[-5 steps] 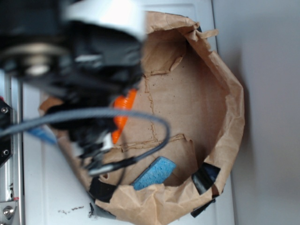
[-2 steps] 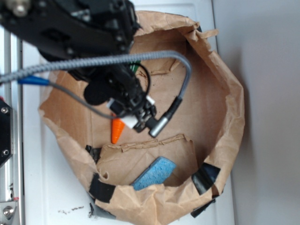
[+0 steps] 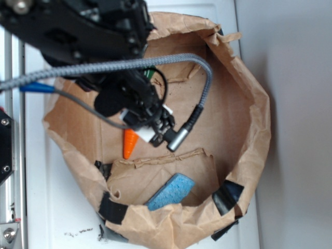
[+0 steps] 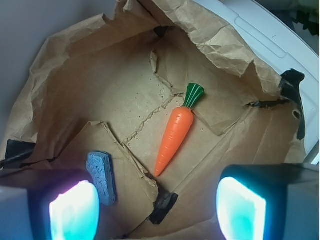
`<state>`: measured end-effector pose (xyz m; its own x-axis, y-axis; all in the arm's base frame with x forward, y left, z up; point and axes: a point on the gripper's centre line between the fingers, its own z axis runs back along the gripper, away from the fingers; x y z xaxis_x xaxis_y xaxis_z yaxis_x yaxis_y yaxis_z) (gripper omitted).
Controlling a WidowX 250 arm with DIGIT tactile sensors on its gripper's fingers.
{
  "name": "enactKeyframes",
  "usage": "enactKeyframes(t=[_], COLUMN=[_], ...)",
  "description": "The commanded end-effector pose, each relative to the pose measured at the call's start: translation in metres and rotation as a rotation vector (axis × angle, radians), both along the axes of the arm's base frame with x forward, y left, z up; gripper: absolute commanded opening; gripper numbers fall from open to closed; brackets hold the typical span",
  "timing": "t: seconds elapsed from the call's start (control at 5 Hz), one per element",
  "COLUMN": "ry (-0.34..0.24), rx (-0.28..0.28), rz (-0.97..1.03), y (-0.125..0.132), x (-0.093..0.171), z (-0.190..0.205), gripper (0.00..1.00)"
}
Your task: Grab the carrot.
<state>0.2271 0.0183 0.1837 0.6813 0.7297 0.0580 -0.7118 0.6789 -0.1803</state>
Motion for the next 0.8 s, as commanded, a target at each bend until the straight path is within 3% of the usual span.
enactKeyframes(t=[0.0, 0.2, 0.6], ry=[-0.050, -0.035, 0.003], rx=[0.061, 0.105, 0.108], rz=[0.045, 0.060, 0.074], y=[0.012, 0.014, 0.030], x=[0.000, 0.018, 0.039], z=[-0.027, -0.063, -0.122], gripper=[1.00, 1.00, 1.00])
